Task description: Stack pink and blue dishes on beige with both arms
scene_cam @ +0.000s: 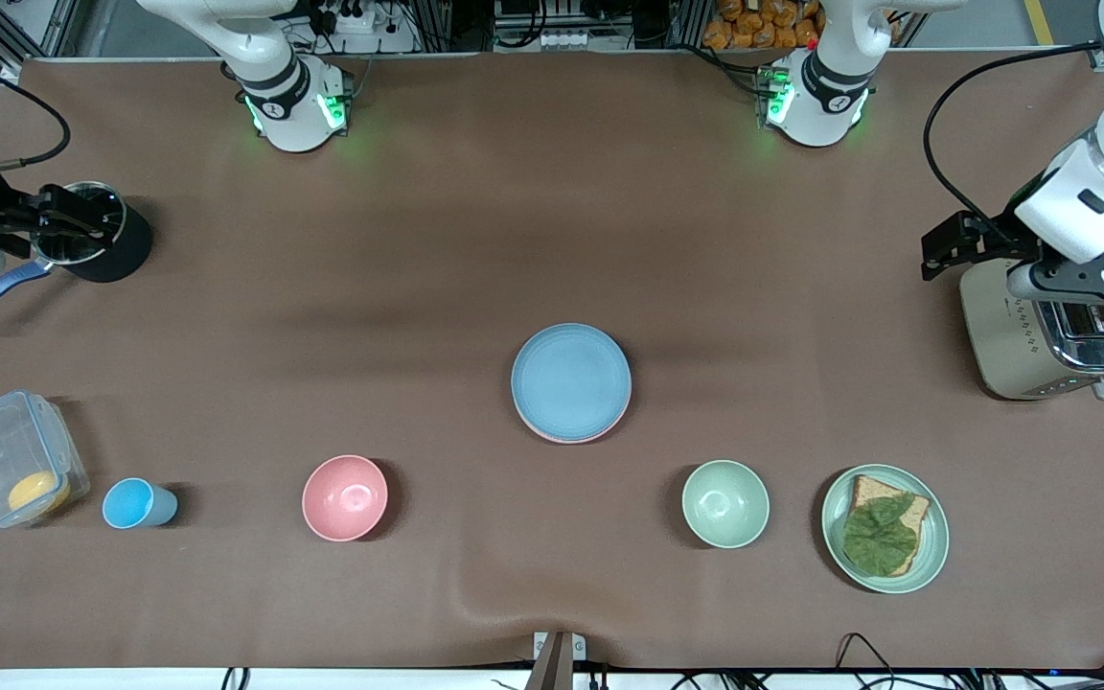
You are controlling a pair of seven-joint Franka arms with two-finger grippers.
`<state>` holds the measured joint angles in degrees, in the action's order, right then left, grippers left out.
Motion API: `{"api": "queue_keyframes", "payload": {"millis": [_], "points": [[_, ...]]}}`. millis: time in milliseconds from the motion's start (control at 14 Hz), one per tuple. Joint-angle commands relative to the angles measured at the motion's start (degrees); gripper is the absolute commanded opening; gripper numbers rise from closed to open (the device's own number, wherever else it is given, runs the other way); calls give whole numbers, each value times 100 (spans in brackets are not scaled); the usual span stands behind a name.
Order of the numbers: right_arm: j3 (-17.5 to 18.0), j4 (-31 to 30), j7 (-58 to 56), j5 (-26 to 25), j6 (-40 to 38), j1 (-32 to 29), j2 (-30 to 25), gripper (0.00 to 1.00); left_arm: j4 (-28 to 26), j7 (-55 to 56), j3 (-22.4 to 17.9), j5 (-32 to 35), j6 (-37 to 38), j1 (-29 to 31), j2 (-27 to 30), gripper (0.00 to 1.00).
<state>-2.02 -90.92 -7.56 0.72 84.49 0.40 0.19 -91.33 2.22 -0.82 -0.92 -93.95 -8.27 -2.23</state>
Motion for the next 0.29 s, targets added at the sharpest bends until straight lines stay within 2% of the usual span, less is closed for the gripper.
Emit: {"api": "queue_keyframes", "payload": {"millis": [0,214], "points": [[0,136,26,-124,-108,13,60,100,151,33,-6,-66,35,36,-67,100],[0,127,26,-124,-99,22,69,100,151,24,-6,-48,35,36,-67,100]]}}
